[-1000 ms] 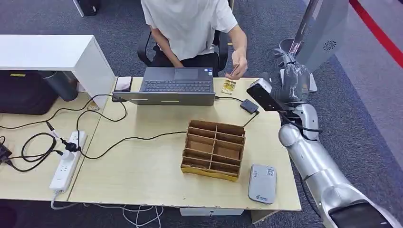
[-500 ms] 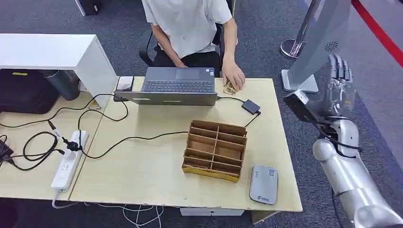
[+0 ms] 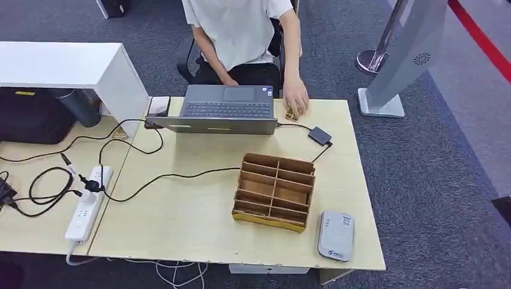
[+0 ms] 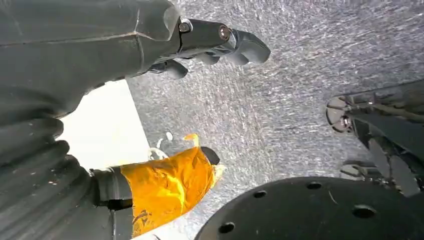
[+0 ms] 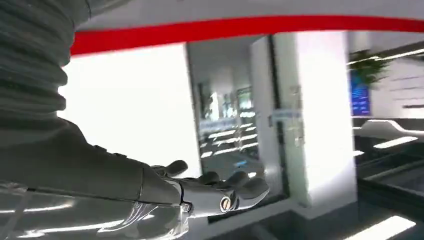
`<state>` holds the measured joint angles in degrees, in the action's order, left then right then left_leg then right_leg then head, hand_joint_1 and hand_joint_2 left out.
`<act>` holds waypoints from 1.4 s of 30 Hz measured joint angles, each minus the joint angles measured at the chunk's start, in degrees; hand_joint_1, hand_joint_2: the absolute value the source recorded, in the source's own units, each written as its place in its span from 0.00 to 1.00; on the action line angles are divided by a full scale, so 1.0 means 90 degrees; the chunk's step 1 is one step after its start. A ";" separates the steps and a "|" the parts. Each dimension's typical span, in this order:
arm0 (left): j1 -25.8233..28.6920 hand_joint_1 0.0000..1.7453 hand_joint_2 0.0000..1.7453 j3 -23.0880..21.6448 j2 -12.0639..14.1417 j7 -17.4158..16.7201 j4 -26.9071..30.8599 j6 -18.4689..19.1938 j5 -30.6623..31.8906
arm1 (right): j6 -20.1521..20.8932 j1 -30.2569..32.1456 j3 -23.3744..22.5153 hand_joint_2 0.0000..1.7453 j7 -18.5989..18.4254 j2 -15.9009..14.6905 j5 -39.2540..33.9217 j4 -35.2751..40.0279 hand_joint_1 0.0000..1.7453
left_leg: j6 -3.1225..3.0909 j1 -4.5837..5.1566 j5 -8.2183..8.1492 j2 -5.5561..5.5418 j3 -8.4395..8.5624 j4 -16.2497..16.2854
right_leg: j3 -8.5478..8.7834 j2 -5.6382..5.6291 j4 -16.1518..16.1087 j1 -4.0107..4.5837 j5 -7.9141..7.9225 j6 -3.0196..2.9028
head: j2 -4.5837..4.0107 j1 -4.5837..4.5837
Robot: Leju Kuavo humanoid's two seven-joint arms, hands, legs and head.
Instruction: Pass the card to the sensor for recognition and then transmit it.
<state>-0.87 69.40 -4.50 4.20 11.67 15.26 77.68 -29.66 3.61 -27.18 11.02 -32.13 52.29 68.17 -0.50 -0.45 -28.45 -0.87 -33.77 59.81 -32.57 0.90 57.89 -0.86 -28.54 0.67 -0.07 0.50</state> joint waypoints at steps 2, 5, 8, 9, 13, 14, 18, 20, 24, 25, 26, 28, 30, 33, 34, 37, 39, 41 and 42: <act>-0.0006 0.00 1.00 0.0054 -0.0019 -0.0110 0.0000 -0.0102 -0.0054 | 0.0219 0.0192 -0.0658 1.00 0.0158 0.0073 0.0389 -0.0032 0.00 | 0.0000 0.0003 0.0000 0.0001 0.0002 0.0000 | 0.0000 -0.0001 -0.0001 -0.0003 0.0000 0.0000 | 0.0000 0.0000; -0.0005 0.00 1.00 0.0109 -0.0034 -0.0221 0.0000 -0.0308 -0.0024 | 0.0517 0.0306 -0.1670 1.00 0.0477 0.0325 0.1021 -0.0252 0.00 | 0.0000 0.0005 0.0000 0.0003 0.0005 0.0000 | 0.0003 -0.0004 -0.0001 -0.0004 -0.0002 0.0003 | 0.0000 -0.0002; -0.0007 0.00 1.00 0.0146 -0.0046 -0.0286 0.0000 -0.0400 -0.0029 | 0.0762 0.0293 -0.2518 1.00 0.0817 0.0682 0.1356 -0.0563 0.00 | 0.0000 0.0007 0.0000 0.0007 0.0007 0.0000 | 0.0005 -0.0007 -0.0001 -0.0005 -0.0002 0.0003 | 0.0000 -0.0002; -0.0010 0.00 1.00 0.0153 -0.0051 -0.0316 0.0000 -0.0432 -0.0027 | 0.0769 0.0263 -0.2729 1.00 0.0918 0.0787 0.1450 -0.0678 0.00 | 0.0000 0.0007 0.0000 0.0013 0.0007 -0.0001 | 0.0004 -0.0013 -0.0001 -0.0005 -0.0002 0.0003 | 0.0000 -0.0002; -0.0031 0.00 1.00 0.0182 -0.0056 -0.0340 0.0000 -0.0656 0.0032 | 0.0779 0.0089 -0.3547 1.00 0.1158 0.1244 0.1848 -0.1366 0.00 | 0.0000 0.0006 0.0000 0.0026 0.0016 -0.0002 | 0.0007 -0.0029 -0.0001 -0.0004 -0.0002 0.0003 | 0.0000 0.0000; -0.0032 0.00 1.00 0.0187 -0.0056 -0.0345 0.0000 -0.0726 0.0029 | 0.0774 0.0052 -0.3686 1.00 0.1197 0.1336 0.1928 -0.1548 0.00 | 0.0000 0.0006 0.0000 0.0026 0.0017 -0.0003 | 0.0007 -0.0030 0.0000 -0.0005 -0.0002 0.0003 | 0.0000 0.0000; -0.0043 0.00 1.00 0.0274 -0.0056 -0.0544 0.0000 -0.0821 -0.0041 | 0.0435 -0.0103 -0.4245 1.00 0.1483 0.1692 0.2179 -0.2503 0.00 | 0.0000 0.0005 0.0000 0.0031 0.0021 -0.0005 | 0.0009 -0.0035 0.0000 -0.0003 -0.0002 0.0003 | 0.0000 0.0000; -0.0043 0.00 1.00 0.0338 -0.0066 -0.0595 0.0000 -0.0850 -0.0117 | 0.0277 -0.0165 -0.4452 1.00 0.1535 0.1831 0.2362 -0.2988 0.00 | 0.0000 0.0006 0.0000 0.0031 0.0023 -0.0006 | 0.0009 -0.0035 0.0000 -0.0004 -0.0002 0.0002 | 0.0000 0.0002; -0.0044 0.00 1.00 0.0359 -0.0080 -0.0512 0.0000 -0.0976 -0.0039 | 0.0218 -0.0250 -0.4787 1.00 0.1515 0.2122 0.2561 -0.3863 0.00 | 0.0001 0.0005 0.0000 0.0032 0.0023 -0.0008 | 0.0010 -0.0036 0.0001 -0.0004 -0.0003 0.0001 | 0.0000 -0.0005; -0.0046 0.00 1.00 0.0359 -0.0080 -0.0510 0.0000 -0.0981 -0.0034 | 0.0191 -0.0267 -0.4849 1.00 0.1476 0.2186 0.2608 -0.4035 0.00 | 0.0001 0.0006 0.0000 0.0033 0.0024 -0.0009 | 0.0011 -0.0036 0.0002 -0.0004 -0.0003 0.0001 | 0.0000 0.0002; -0.0046 0.00 1.00 0.0359 -0.0080 -0.0503 0.0000 -0.0988 -0.0020 | 0.0139 -0.0291 -0.4906 1.00 0.1433 0.2268 0.2641 -0.4210 0.00 | 0.0001 0.0004 0.0000 0.0036 0.0025 -0.0010 | 0.0011 -0.0039 0.0002 -0.0003 -0.0003 0.0001 | 0.0000 0.0000; -0.0045 0.00 1.00 0.0359 -0.0080 -0.0461 0.0000 -0.0971 0.0007 | 0.0116 -0.0335 -0.4985 1.00 0.1420 0.2421 0.2641 -0.4513 0.00 | 0.0001 0.0003 0.0000 0.0039 0.0025 -0.0010 | 0.0011 -0.0043 0.0002 -0.0002 -0.0003 0.0001 | 0.0000 -0.0002; -0.0047 0.00 1.00 0.0359 -0.0085 -0.0444 0.0000 -0.0952 0.0061 | 0.0050 -0.0400 -0.5089 1.00 0.1423 0.2650 0.2683 -0.4785 0.00 | 0.0001 0.0001 0.0001 0.0044 0.0029 -0.0011 | 0.0012 -0.0047 0.0003 0.0000 -0.0003 0.0000 | 0.0000 -0.0007; -0.0050 0.00 1.00 0.0359 -0.0095 -0.0420 0.0000 -0.0954 0.0104 | 0.0000 -0.0480 -0.5215 1.00 0.1291 0.2963 0.2906 -0.5164 0.00 | 0.0002 0.0000 0.0001 0.0051 0.0030 -0.0011 | 0.0013 -0.0047 0.0004 0.0001 -0.0003 0.0000 | 0.0000 0.0002; -0.0050 0.00 1.00 0.0359 -0.0102 -0.0398 0.0000 -0.0957 0.0117 | -0.0025 -0.0494 -0.5232 1.00 0.1219 0.3074 0.2975 -0.5272 0.00 | 0.0003 -0.0002 0.0002 0.0051 0.0030 -0.0011 | 0.0014 -0.0047 0.0005 0.0001 -0.0003 0.0000 | 0.0000 0.0000; -0.0056 0.00 1.00 0.0359 -0.0126 -0.0367 0.0000 -0.0976 0.0214 | -0.0151 -0.0515 -0.5230 1.00 0.0837 0.3359 0.3356 -0.5530 0.00 | 0.0005 -0.0003 0.0003 0.0052 0.0031 -0.0011 | 0.0016 -0.0047 0.0005 0.0004 -0.0003 -0.0001 | 0.0000 -0.0005; -0.0057 0.00 1.00 0.0359 -0.0141 -0.0325 0.0000 -0.1020 0.0267 | -0.0161 -0.0517 -0.5227 1.00 0.0643 0.3569 0.3484 -0.5709 0.00 | 0.0005 -0.0002 0.0003 0.0052 0.0031 -0.0012 | 0.0016 -0.0046 0.0005 0.0002 -0.0004 -0.0001 | 0.0000 0.0005; -0.0059 0.00 1.00 0.0359 -0.0148 -0.0323 0.0000 -0.1030 0.0282 | -0.0122 -0.0509 -0.5171 1.00 0.0341 0.3711 0.3825 -0.5829 0.00 | 0.0005 -0.0003 0.0003 0.0053 0.0031 -0.0012 | 0.0016 -0.0047 0.0005 0.0003 -0.0004 -0.0001 | 0.0000 0.0005; -0.0060 0.00 1.00 0.0359 -0.0148 -0.0325 0.0000 -0.1030 0.0294 | -0.0076 -0.0500 -0.5081 1.00 0.0159 0.3793 0.4019 -0.5899 0.00 | 0.0005 -0.0003 0.0003 0.0055 0.0031 -0.0012 | 0.0016 -0.0048 0.0005 0.0003 -0.0004 -0.0001 | 0.0000 -0.0005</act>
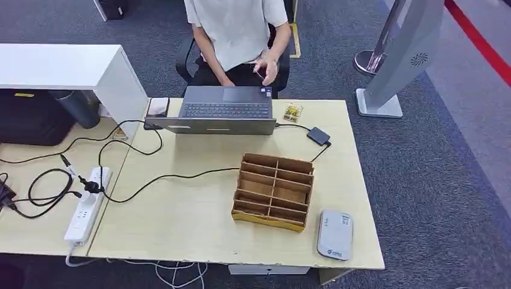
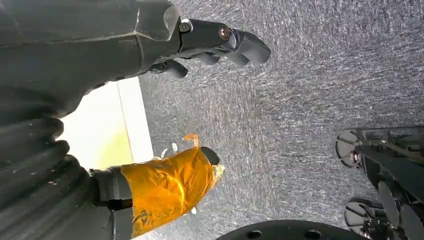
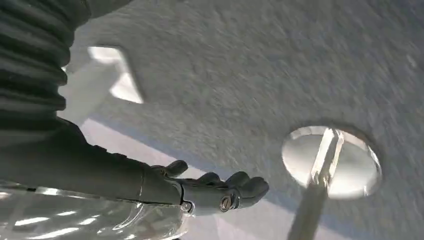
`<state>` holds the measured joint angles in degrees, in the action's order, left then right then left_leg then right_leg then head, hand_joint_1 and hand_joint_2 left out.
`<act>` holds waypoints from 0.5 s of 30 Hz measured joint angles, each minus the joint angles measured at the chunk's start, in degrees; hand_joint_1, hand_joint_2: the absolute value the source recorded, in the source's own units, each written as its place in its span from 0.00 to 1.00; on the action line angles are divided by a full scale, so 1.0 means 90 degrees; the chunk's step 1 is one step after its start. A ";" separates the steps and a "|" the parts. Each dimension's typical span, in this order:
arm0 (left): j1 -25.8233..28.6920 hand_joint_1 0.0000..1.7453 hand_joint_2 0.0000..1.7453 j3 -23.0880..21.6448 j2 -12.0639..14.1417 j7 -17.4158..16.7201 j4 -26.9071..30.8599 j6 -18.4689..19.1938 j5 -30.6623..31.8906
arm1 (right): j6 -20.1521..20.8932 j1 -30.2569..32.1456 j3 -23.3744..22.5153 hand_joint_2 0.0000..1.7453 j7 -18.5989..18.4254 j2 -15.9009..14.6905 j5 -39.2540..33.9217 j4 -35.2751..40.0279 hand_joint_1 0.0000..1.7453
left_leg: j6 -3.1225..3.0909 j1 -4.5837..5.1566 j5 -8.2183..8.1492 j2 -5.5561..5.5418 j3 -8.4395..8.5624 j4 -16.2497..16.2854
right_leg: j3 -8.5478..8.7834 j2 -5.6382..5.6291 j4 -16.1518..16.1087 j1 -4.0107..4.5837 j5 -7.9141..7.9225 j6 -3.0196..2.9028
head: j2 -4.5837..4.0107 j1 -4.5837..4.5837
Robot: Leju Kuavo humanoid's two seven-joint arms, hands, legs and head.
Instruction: Pass the card to the sensor for recognition and then transmit it.
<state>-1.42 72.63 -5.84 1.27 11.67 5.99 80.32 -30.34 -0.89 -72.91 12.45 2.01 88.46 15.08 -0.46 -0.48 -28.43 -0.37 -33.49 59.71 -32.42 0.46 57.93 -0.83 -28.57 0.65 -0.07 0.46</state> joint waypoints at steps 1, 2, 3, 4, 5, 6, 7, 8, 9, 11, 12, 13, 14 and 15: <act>-0.0003 0.00 0.00 0.0000 0.0000 -0.0012 0.0000 0.0000 0.0010 | 0.0012 0.0007 0.0114 1.00 -0.0138 0.0054 0.0070 -0.0058 0.00 | 0.0000 0.0001 0.0000 0.0000 0.0000 0.0000 | 0.0000 0.0000 0.0000 -0.0001 0.0000 0.0000 | 0.0000 0.0002; -0.0003 0.00 0.00 -0.0002 0.0000 -0.0043 0.0000 -0.0002 0.0034 | 0.0065 0.0007 0.0229 1.00 -0.0316 0.0155 0.0070 -0.0114 0.00 | 0.0000 0.0000 0.0000 0.0001 0.0000 0.0000 | 0.0000 -0.0001 0.0000 0.0000 0.0000 0.0000 | 0.0000 0.0007; -0.0006 0.00 0.00 -0.0005 0.0002 -0.0085 0.0000 -0.0010 0.0049 | 0.0134 0.0005 0.0328 1.00 -0.0474 0.0231 0.0062 -0.0160 0.00 | 0.0000 0.0000 0.0000 0.0002 0.0000 0.0000 | 0.0000 -0.0001 0.0000 0.0000 0.0000 0.0000 | 0.0000 0.0000; -0.0009 0.00 0.00 -0.0007 0.0002 -0.0126 0.0000 -0.0017 0.0063 | 0.0244 0.0006 0.0458 1.00 -0.0604 0.0339 0.0038 -0.0228 0.00 | 0.0000 0.0000 0.0000 0.0002 0.0001 0.0000 | 0.0000 -0.0001 0.0000 0.0000 0.0000 0.0000 | 0.0000 0.0005; -0.0012 0.00 0.00 -0.0012 0.0002 -0.0146 0.0000 -0.0022 0.0078 | 0.0372 0.0004 0.0537 1.00 -0.0684 0.0418 0.0038 -0.0274 0.00 | 0.0001 0.0000 0.0000 0.0002 0.0001 0.0000 | 0.0000 -0.0001 0.0000 0.0000 0.0000 0.0000 | 0.0000 0.0000; -0.0017 0.00 0.00 -0.0012 0.0000 -0.0170 0.0000 -0.0024 0.0092 | 0.0527 0.0002 0.0602 1.00 -0.0769 0.0508 0.0065 -0.0328 0.00 | 0.0001 0.0000 0.0000 0.0002 0.0002 0.0000 | 0.0000 -0.0001 0.0000 0.0000 0.0000 0.0000 | 0.0000 0.0005; -0.0022 0.00 0.00 -0.0015 -0.0002 -0.0204 0.0000 -0.0027 0.0105 | 0.0649 0.0005 0.0687 1.00 -0.0825 0.0588 0.0082 -0.0376 0.00 | 0.0001 0.0001 0.0001 0.0001 0.0002 0.0000 | 0.0000 0.0000 0.0001 -0.0001 0.0000 -0.0001 | 0.0000 0.0000; -0.0025 0.00 1.00 -0.0017 -0.0007 -0.0219 0.0000 -0.0029 0.0109 | 0.0780 0.0006 0.0758 1.00 -0.0881 0.0644 0.0074 -0.0415 0.00 | 0.0001 0.0001 0.0001 0.0002 0.0002 0.0000 | 0.0001 0.0000 0.0001 -0.0001 0.0000 -0.0001 | 0.0000 0.0010; -0.0032 0.00 1.00 -0.0017 -0.0017 -0.0238 0.0000 -0.0029 0.0114 | 0.0992 0.0004 0.0811 1.00 -0.0959 0.0700 0.0055 -0.0449 0.00 | 0.0001 0.0000 0.0001 0.0003 0.0002 0.0000 | 0.0001 -0.0001 0.0001 -0.0001 0.0000 -0.0001 | 0.0000 0.0002; -0.0064 0.00 1.00 -0.0017 -0.0029 -0.0291 0.0000 0.0000 0.0133 | 0.1414 -0.0005 0.0830 1.00 -0.1142 0.0777 -0.0080 -0.0495 0.00 | 0.0001 0.0000 0.0001 0.0001 0.0001 0.0000 | 0.0004 0.0000 0.0001 -0.0001 0.0000 0.0000 | 0.0000 0.0005; -0.0080 0.00 1.00 -0.0019 -0.0032 -0.0350 0.0000 0.0017 0.0158 | 0.1542 -0.0011 0.0830 1.00 -0.1236 0.0794 -0.0137 -0.0505 0.00 | 0.0001 0.0001 0.0001 0.0001 0.0001 0.0000 | 0.0005 0.0000 0.0001 -0.0001 0.0000 0.0000 | 0.0000 0.0000; -0.0091 0.00 1.00 -0.0032 -0.0032 -0.0413 0.0000 0.0051 0.0199 | 0.1642 -0.0018 0.0830 1.00 -0.1343 0.0828 -0.0169 -0.0512 0.00 | 0.0001 0.0001 0.0001 0.0002 0.0001 0.0000 | 0.0005 -0.0001 0.0000 -0.0001 0.0000 0.0000 | 0.0000 0.0002; -0.0099 0.00 1.00 -0.0055 -0.0029 -0.0464 0.0000 0.0080 0.0236 | 0.1712 -0.0022 0.0830 1.00 -0.1442 0.0833 -0.0188 -0.0510 0.00 | 0.0001 0.0002 0.0001 0.0003 0.0001 0.0000 | 0.0005 -0.0002 0.0000 -0.0003 0.0000 0.0000 | 0.0000 0.0002; -0.0101 0.00 1.00 -0.0078 -0.0029 -0.0483 0.0000 0.0092 0.0270 | 0.1771 -0.0021 0.0830 1.00 -0.1498 0.0835 -0.0222 -0.0512 0.00 | 0.0001 0.0002 0.0000 0.0003 0.0001 0.0001 | 0.0005 -0.0002 0.0000 -0.0003 0.0000 0.0000 | 0.0000 0.0002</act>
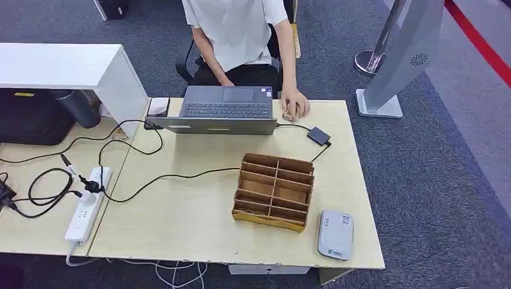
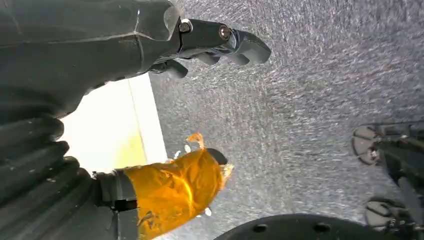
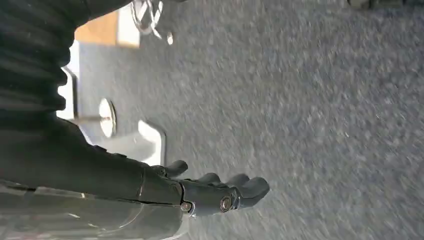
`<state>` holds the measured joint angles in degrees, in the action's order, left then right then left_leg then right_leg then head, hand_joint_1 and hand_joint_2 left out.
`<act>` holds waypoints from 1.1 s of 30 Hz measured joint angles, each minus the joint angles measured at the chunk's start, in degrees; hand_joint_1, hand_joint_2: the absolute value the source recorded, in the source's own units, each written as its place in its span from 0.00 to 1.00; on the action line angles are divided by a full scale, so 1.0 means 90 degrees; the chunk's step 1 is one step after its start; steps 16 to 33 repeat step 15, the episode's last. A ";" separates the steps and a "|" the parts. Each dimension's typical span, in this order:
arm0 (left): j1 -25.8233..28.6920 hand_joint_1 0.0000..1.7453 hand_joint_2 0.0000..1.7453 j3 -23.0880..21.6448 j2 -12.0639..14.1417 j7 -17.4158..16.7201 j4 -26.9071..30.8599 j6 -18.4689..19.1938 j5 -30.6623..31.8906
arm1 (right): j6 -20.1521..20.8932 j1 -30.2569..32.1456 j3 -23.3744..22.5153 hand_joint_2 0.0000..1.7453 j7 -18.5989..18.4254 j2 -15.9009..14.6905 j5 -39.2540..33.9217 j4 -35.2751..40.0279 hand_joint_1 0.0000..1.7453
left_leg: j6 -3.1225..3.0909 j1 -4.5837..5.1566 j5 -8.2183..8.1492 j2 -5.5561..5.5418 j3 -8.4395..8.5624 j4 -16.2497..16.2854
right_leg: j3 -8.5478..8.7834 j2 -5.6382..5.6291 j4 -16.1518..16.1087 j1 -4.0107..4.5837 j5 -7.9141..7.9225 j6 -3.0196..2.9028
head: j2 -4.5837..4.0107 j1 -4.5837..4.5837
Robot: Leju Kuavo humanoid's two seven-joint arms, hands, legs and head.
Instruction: Pass the card to the sensor for recognition and then transmit it.
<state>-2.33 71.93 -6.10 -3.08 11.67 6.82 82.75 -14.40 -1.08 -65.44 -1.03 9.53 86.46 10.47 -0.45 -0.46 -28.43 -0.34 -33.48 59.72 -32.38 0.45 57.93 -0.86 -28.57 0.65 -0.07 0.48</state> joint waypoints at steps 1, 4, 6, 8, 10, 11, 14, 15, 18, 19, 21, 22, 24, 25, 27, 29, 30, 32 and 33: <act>-0.0002 0.00 1.00 -0.0007 0.0000 -0.0046 0.0000 0.0017 0.0027 | 0.0051 0.0001 -0.0002 1.00 -0.0029 0.0000 -0.0012 0.0000 0.00 | 0.0000 0.0001 0.0000 0.0000 0.0000 0.0000 | 0.0000 0.0000 0.0000 -0.0001 0.0000 0.0000 | 0.0000 0.0000; -0.0001 0.00 1.00 -0.0063 0.0002 -0.0112 0.0000 -0.0015 0.0131 | 0.0184 -0.0005 -0.0002 1.00 0.0002 0.0000 -0.0068 0.0000 0.00 | 0.0000 0.0002 0.0000 0.0000 0.0000 0.0000 | 0.0000 0.0000 -0.0001 -0.0001 0.0000 0.0000 | 0.0000 0.0000; -0.0001 0.00 1.00 -0.0131 0.0002 -0.0112 0.0000 -0.0037 0.0204 | 0.0323 -0.0010 -0.0002 1.00 0.0059 0.0000 -0.0065 0.0000 0.00 | 0.0000 0.0002 0.0000 0.0000 0.0000 0.0001 | 0.0001 0.0001 -0.0001 -0.0002 0.0000 0.0000 | 0.0000 0.0000; -0.0002 0.00 1.00 -0.0202 0.0005 -0.0112 0.0000 -0.0075 0.0328 | 0.0605 -0.0022 -0.0002 1.00 0.0054 0.0000 -0.0056 0.0000 0.00 | 0.0000 0.0002 0.0000 0.0000 0.0001 0.0001 | 0.0000 0.0000 -0.0001 -0.0001 0.0000 0.0000 | 0.0000 0.0000; -0.0002 0.00 1.00 -0.0323 0.0022 -0.0134 0.0000 -0.0117 0.0513 | 0.0972 -0.0039 -0.0002 1.00 -0.0090 0.0000 0.0003 0.0000 0.00 | 0.0000 0.0002 0.0000 0.0000 0.0002 0.0001 | 0.0001 0.0001 -0.0001 -0.0001 0.0000 0.0000 | 0.0000 0.0002; -0.0003 0.00 1.00 -0.0401 0.0039 -0.0175 0.0000 -0.0143 0.0583 | 0.1108 -0.0047 -0.0002 1.00 -0.0163 0.0000 0.0017 -0.0002 0.00 | 0.0000 0.0001 0.0000 0.0000 0.0003 0.0001 | 0.0001 0.0001 -0.0001 -0.0001 0.0001 -0.0001 | 0.0000 0.0000; -0.0009 0.00 1.00 -0.0546 0.0075 -0.0235 0.0000 -0.0151 0.0685 | 0.1335 -0.0061 -0.0002 1.00 -0.0461 0.0000 0.0046 -0.0007 0.00 | 0.0000 0.0000 0.0000 0.0001 0.0004 0.0000 | 0.0001 0.0000 0.0000 0.0000 0.0001 -0.0002 | 0.0000 0.0002; -0.0012 0.00 1.00 -0.0582 0.0095 -0.0276 0.0000 -0.0172 0.0692 | 0.1376 -0.0064 -0.0002 1.00 -0.0565 0.0000 0.0044 -0.0007 0.00 | 0.0000 0.0000 0.0000 0.0001 0.0004 0.0000 | 0.0001 0.0000 0.0000 0.0001 0.0001 -0.0002 | 0.0000 0.0000; -0.0012 0.00 1.00 -0.0582 0.0095 -0.0276 0.0000 -0.0172 0.0692 | 0.1376 -0.0064 -0.0002 1.00 -0.0565 0.0000 0.0044 -0.0007 0.00 | 0.0000 0.0000 0.0000 0.0001 0.0004 0.0000 | 0.0001 0.0000 0.0000 0.0001 0.0001 -0.0002 | 0.0000 0.0000; -0.0012 0.00 1.00 -0.0582 0.0095 -0.0276 0.0000 -0.0172 0.0692 | 0.1376 -0.0064 -0.0002 1.00 -0.0565 0.0000 0.0044 -0.0007 0.00 | 0.0000 0.0000 0.0000 0.0001 0.0004 0.0000 | 0.0001 0.0000 0.0000 0.0001 0.0001 -0.0002 | 0.0000 0.0000; -0.0012 0.00 1.00 -0.0582 0.0095 -0.0276 0.0000 -0.0172 0.0692 | 0.1376 -0.0064 -0.0002 1.00 -0.0565 0.0000 0.0044 -0.0007 0.00 | 0.0000 0.0000 0.0000 0.0001 0.0004 0.0000 | 0.0001 0.0000 0.0000 0.0001 0.0001 -0.0002 | 0.0000 0.0000; -0.0012 0.00 1.00 -0.0582 0.0095 -0.0276 0.0000 -0.0172 0.0692 | 0.1376 -0.0064 -0.0002 1.00 -0.0565 0.0000 0.0044 -0.0007 0.00 | 0.0000 0.0000 0.0000 0.0001 0.0004 0.0000 | 0.0001 0.0000 0.0000 0.0001 0.0001 -0.0002 | 0.0000 0.0000; -0.0012 0.00 1.00 -0.0582 0.0095 -0.0276 0.0000 -0.0172 0.0692 | 0.1376 -0.0064 -0.0002 1.00 -0.0565 0.0000 0.0044 -0.0007 0.00 | 0.0000 0.0000 0.0000 0.0001 0.0004 0.0000 | 0.0001 0.0000 0.0000 0.0001 0.0001 -0.0002 | 0.0000 0.0000; -0.0012 0.00 1.00 -0.0582 0.0095 -0.0276 0.0000 -0.0172 0.0692 | 0.1376 -0.0064 -0.0002 1.00 -0.0565 0.0000 0.0044 -0.0007 0.00 | 0.0000 0.0000 0.0000 0.0001 0.0004 0.0000 | 0.0001 0.0000 0.0000 0.0001 0.0001 -0.0002 | 0.0000 0.0000; -0.0012 0.00 1.00 -0.0582 0.0095 -0.0276 0.0000 -0.0172 0.0692 | 0.1376 -0.0064 -0.0002 1.00 -0.0565 0.0000 0.0044 -0.0007 0.00 | 0.0000 0.0000 0.0000 0.0001 0.0004 0.0000 | 0.0001 0.0000 0.0000 0.0001 0.0001 -0.0002 | 0.0000 0.0000; -0.0012 0.00 1.00 -0.0582 0.0095 -0.0276 0.0000 -0.0172 0.0692 | 0.1376 -0.0064 -0.0002 1.00 -0.0565 0.0000 0.0044 -0.0007 0.00 | 0.0000 0.0000 0.0000 0.0001 0.0004 0.0000 | 0.0001 0.0000 0.0000 0.0001 0.0001 -0.0002 | 0.0000 0.0000; -0.0012 0.00 1.00 -0.0582 0.0095 -0.0276 0.0000 -0.0172 0.0692 | 0.1376 -0.0064 -0.0002 1.00 -0.0565 0.0000 0.0044 -0.0007 0.00 | 0.0000 0.0000 0.0000 0.0001 0.0004 0.0000 | 0.0001 0.0000 0.0000 0.0001 0.0001 -0.0002 | 0.0000 0.0000; -0.0012 0.00 1.00 -0.0582 0.0095 -0.0276 0.0000 -0.0172 0.0692 | 0.1376 -0.0064 -0.0002 1.00 -0.0565 0.0000 0.0044 -0.0007 0.00 | 0.0000 0.0000 0.0000 0.0001 0.0004 0.0000 | 0.0001 0.0000 0.0000 0.0001 0.0001 -0.0002 | 0.0000 0.0000; -0.0012 0.00 1.00 -0.0582 0.0095 -0.0276 0.0000 -0.0172 0.0692 | 0.1376 -0.0064 -0.0002 1.00 -0.0565 0.0000 0.0044 -0.0007 0.00 | 0.0000 0.0000 0.0000 0.0001 0.0004 0.0000 | 0.0001 0.0000 0.0000 0.0001 0.0001 -0.0002 | 0.0000 0.0000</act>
